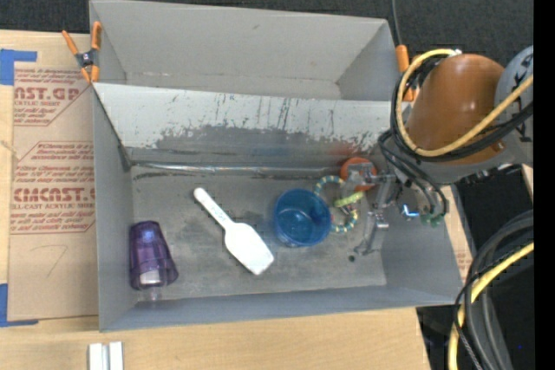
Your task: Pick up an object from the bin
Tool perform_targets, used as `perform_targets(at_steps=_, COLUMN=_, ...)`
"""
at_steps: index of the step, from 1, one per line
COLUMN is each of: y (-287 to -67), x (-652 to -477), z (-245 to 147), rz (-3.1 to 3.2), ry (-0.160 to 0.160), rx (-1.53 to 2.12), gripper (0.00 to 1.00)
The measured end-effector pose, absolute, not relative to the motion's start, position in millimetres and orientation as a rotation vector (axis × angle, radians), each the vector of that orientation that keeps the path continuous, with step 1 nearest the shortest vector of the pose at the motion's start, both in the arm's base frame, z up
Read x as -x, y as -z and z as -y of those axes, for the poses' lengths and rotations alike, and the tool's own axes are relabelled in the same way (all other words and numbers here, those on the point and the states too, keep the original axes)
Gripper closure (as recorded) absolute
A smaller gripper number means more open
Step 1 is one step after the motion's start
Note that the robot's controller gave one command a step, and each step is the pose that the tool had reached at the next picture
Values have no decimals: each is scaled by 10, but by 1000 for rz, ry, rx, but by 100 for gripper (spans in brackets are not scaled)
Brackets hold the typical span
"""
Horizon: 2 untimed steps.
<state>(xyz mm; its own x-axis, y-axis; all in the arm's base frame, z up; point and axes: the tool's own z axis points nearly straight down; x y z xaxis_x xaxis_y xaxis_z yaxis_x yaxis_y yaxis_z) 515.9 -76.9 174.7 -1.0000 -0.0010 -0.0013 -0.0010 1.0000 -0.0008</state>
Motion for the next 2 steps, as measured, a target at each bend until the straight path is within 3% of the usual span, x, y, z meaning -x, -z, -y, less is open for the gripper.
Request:
perform_targets(at_steps=1, y=-1747, x=-5159, z=769, rz=-3140, ry=1, rx=2, gripper=0)
perform_targets(at_steps=2, y=-1409, x=-5323, z=443, rz=-3135, ry=2, rx=139, gripper=0)
